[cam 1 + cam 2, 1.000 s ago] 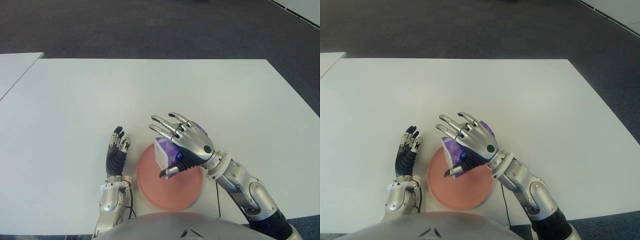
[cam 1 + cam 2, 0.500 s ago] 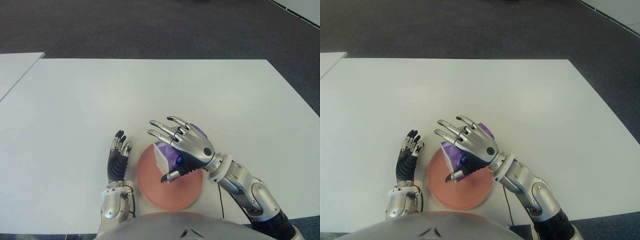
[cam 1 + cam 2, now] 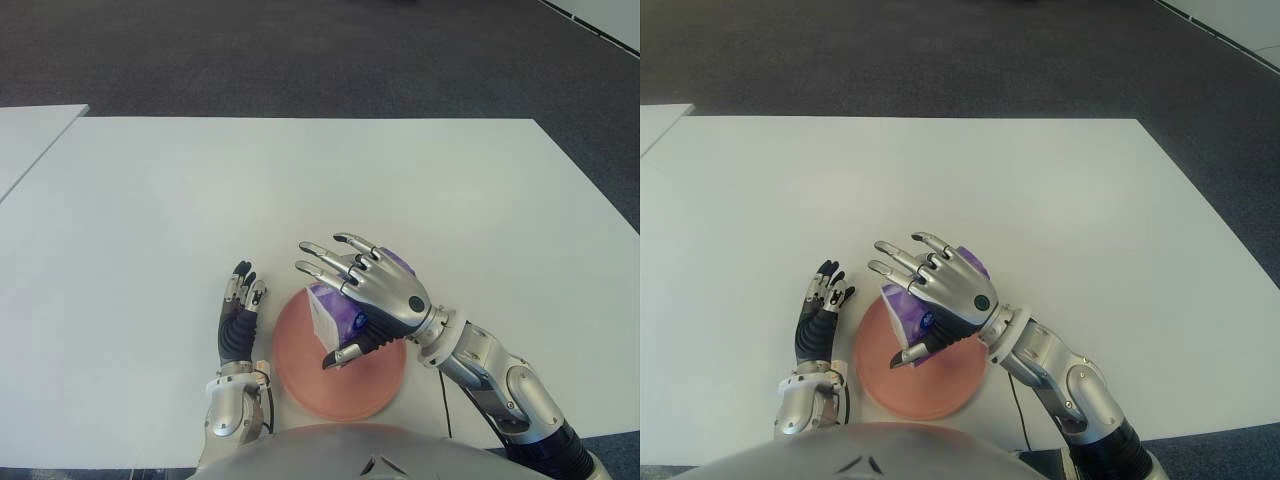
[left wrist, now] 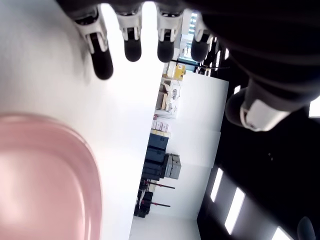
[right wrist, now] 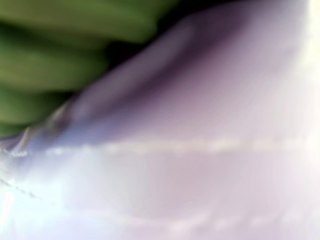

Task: Put the tissue paper into the plate.

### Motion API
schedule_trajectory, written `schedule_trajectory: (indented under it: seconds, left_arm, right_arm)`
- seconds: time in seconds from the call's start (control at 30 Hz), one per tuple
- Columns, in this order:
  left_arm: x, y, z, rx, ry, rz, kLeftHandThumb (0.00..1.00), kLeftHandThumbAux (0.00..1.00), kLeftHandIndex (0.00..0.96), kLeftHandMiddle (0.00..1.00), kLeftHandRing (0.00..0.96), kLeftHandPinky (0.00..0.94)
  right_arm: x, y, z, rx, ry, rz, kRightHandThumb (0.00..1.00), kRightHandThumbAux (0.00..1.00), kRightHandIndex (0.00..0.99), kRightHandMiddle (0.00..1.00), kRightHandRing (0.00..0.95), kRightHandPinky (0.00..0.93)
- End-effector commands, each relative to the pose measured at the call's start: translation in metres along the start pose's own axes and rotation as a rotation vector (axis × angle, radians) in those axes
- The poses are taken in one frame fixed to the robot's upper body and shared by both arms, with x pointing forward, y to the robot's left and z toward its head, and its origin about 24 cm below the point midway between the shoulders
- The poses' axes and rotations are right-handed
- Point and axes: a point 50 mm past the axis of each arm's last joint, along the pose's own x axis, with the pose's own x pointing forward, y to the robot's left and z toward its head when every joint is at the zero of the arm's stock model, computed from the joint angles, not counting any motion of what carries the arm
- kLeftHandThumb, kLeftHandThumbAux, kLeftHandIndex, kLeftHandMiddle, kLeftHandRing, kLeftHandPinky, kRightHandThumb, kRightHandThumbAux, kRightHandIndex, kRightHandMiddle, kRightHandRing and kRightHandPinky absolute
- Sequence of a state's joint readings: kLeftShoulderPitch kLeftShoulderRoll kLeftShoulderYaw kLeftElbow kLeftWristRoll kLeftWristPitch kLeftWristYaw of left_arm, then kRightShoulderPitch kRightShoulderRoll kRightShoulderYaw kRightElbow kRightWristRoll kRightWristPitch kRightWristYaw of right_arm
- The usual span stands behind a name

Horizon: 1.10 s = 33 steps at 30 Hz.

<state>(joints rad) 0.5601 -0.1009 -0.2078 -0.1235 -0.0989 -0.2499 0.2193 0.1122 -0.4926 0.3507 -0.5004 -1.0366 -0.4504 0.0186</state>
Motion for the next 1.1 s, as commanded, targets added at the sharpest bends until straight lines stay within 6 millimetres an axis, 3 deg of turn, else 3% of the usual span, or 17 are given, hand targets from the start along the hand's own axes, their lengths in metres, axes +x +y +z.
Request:
schedule_trajectory:
  seconds: [0.03, 0.5, 0.93, 1.1]
  left_arm:
    - [-0.01, -0.023, -0.002, -0.085, 0.034, 0.026, 0.257, 0.453, 0.001, 0.029, 0.007, 0.002]
    - [-0.008, -0.034, 0.022, 0.044, -0.107, -0.039, 0.178, 0.437, 0.0, 0.0, 0.0, 0.0]
    - [-0.014, -0.029, 0.016, 0.076, -0.068, -0.084, 0.11, 0.445, 0.0, 0.0, 0.0, 0.0]
    - [-0.015, -0.032, 0.017, 0.073, -0.056, -0.089, 0.101, 0.446, 0.0, 0.0, 0.0, 0.0]
  right_arm:
    - [-0.002, 0.0, 0.001, 0.008, -0.006, -0.006, 0.153, 0.288, 0.0, 0.0, 0.0, 0.0]
    - [-0.006, 0.013, 0.002, 0.012, 0.005, 0.057, 0.13, 0.364, 0.0, 0.0, 0.0, 0.0]
    - [-0.002, 0.009, 0.002, 0.013, -0.011, 0.0, 0.133, 0.34, 0.0, 0.0, 0.0, 0.0]
    - [-0.009, 0.018, 0.001, 0.032, -0.02, 0.016, 0.124, 0.335, 0.0, 0.0, 0.0, 0.0]
